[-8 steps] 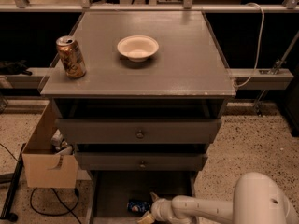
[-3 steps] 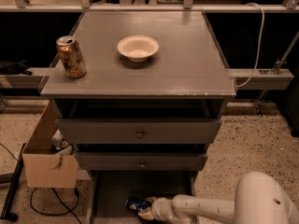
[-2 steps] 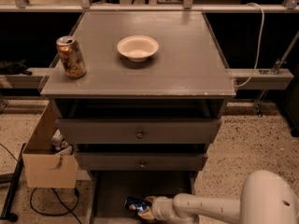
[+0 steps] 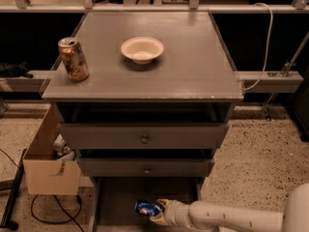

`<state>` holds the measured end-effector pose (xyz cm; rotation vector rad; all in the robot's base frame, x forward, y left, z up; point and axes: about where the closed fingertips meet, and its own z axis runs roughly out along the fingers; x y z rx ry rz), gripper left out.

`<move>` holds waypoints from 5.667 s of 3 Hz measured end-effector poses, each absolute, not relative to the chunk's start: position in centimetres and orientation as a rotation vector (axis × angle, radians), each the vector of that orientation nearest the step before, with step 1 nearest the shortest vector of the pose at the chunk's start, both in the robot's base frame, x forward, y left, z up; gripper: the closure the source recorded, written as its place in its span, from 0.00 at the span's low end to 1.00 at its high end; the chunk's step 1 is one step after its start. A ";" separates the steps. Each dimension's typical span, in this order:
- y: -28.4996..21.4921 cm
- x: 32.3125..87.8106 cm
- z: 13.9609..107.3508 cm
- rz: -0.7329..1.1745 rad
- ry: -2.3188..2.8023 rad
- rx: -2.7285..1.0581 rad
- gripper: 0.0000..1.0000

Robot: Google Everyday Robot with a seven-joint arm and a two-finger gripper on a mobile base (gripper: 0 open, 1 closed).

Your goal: Pick pepsi can from bottom drawer and place on counter

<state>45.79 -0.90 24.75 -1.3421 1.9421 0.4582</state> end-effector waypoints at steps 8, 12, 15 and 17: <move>-15.9 40.0 62.7 -0.177 1.575 -1.324 1.00; -14.3 40.2 77.8 -0.200 1.332 -1.372 1.00; -14.4 39.1 86.2 -0.260 1.210 -1.460 1.00; -17.3 46.6 91.4 -0.177 1.298 -1.116 1.00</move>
Offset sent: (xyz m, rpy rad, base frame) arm -0.0244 -0.1840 0.1753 -0.2024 -0.2568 -0.2262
